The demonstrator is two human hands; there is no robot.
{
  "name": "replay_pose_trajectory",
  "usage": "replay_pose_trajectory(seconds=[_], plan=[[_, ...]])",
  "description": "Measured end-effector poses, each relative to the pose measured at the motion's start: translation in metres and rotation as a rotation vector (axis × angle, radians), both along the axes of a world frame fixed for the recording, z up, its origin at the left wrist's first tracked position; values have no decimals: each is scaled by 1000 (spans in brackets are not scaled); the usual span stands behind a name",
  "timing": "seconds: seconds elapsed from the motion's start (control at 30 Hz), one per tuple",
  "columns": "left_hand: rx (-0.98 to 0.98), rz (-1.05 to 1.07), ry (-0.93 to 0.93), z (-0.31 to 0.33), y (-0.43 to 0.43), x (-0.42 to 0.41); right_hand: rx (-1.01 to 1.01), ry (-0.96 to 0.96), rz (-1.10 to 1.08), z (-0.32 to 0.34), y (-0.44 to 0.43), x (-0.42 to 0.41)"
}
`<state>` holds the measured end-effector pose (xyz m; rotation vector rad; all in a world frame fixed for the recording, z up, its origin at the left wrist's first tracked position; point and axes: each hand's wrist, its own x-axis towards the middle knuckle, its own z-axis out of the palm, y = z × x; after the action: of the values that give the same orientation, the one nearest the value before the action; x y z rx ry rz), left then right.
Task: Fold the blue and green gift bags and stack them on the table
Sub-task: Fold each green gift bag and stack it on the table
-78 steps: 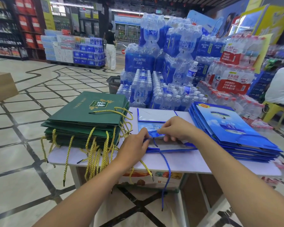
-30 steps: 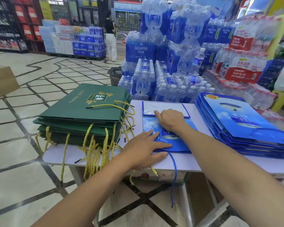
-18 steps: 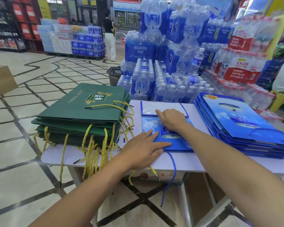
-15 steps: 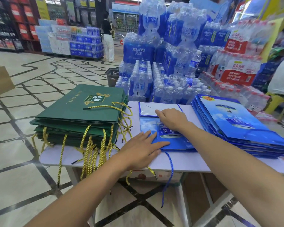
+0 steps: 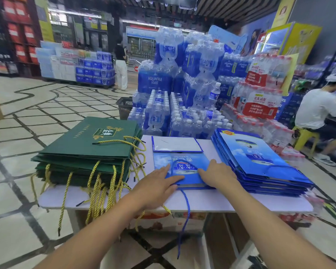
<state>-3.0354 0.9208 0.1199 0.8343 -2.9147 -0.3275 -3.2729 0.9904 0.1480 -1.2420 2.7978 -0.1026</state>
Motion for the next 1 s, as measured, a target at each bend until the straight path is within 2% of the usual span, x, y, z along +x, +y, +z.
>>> replay_pose_trajectory(seconds=[0.07,0.17,0.23,0.33,0.43,0.53,0.63,0.73,0.77,0.83,0.9,1.0], plan=[[20,35,1,3,1,1,-18,-89,-12,8,0,-3],[64,35,20,5,0,3,-181,-291,-30,25,-3,-8],[109,35,75,9,0,1,-230,-358,-39,36,-5,-11],[102,55,88,19,4,-11,-137,-347,-48,42,-1,-9],[62,56,-35,24,6,-24,-61,-343,-37,35,4,-3],[-44,27,-143,23,8,-28,-150,-422,-96,29,4,-3],[-19,51,-104,17,9,-25,-365,-552,-178,30,11,-5],[151,110,105,14,0,-32,-719,-718,-150,46,14,-3],[255,122,218,16,-1,-38,-839,-770,-108,56,14,-1],[604,170,515,33,5,-50,-1007,-826,22,79,17,9],[933,254,747,62,14,-56,-1096,-845,176,98,21,21],[1321,284,808,92,7,-54,-1106,-787,423,114,29,43]])
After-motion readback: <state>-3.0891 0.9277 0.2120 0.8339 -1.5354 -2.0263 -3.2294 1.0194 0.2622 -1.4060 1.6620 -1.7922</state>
